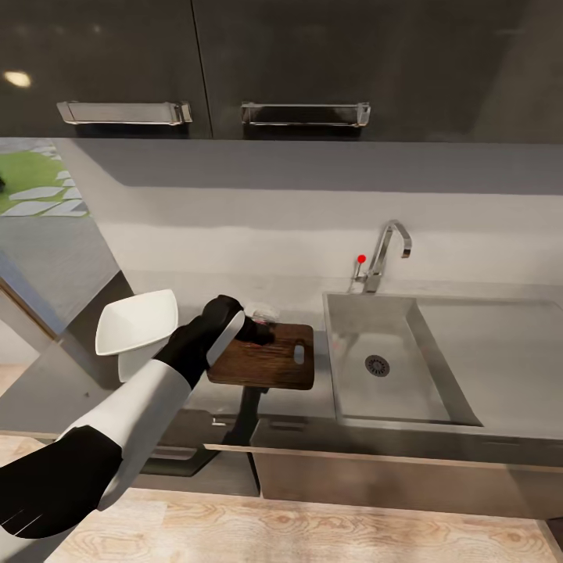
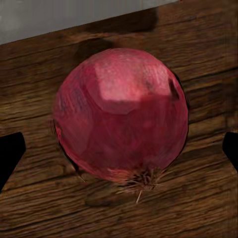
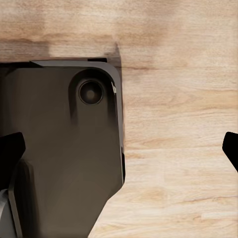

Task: In the kitchen, take the Vidalia onion out of the sink, dice it on the chopping board with the paring knife, put the diced onion into the bowl on the countertop, then place both the paring knife and the chopping board into the sink.

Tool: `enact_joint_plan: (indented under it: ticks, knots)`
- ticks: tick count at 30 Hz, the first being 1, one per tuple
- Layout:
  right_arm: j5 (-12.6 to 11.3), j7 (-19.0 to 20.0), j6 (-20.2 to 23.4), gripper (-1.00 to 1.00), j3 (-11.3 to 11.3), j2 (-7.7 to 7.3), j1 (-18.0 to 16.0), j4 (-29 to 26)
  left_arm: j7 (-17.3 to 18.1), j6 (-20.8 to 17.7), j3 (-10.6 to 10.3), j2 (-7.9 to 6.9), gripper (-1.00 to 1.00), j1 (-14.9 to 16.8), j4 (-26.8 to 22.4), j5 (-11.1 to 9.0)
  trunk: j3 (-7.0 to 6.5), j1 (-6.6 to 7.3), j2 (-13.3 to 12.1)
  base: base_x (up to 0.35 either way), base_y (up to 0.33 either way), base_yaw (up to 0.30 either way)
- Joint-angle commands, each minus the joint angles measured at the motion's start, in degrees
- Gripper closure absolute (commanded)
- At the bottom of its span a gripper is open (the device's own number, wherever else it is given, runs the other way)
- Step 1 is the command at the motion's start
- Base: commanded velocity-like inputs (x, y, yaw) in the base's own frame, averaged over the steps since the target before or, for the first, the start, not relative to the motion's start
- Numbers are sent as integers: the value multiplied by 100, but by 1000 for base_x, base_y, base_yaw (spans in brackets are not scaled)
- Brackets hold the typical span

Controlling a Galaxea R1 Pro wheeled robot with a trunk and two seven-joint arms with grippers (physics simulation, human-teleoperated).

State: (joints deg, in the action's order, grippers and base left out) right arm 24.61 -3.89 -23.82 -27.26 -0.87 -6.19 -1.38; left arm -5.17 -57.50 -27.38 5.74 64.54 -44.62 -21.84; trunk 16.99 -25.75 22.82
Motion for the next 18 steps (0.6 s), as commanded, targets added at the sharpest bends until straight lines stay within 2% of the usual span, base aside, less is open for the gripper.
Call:
enact_joint_plan:
  ticks: [1, 10, 14, 18]
  knots:
    - [61, -33, -19, -100, -29, -1, -5, 8, -54, -20, -14, -6, -100, 6, -70, -57, 10, -3, 10, 0, 0, 0]
    - [61, -33, -22, -100, -33, -1, -5, 7, -61, -32, 5, -64, -100, 6, -720, -56, 10, -3, 10, 0, 0, 0]
    - [61, -33, -21, -100, -34, 1, -5, 6, -63, -39, 16, -133, -100, 6, -1187, -56, 10, -3, 10, 0, 0, 0]
    - [61, -33, -19, -100, -34, 0, -5, 6, -63, -49, 14, -169, -100, 6, -1383, -56, 10, -3, 10, -38, 0, 0]
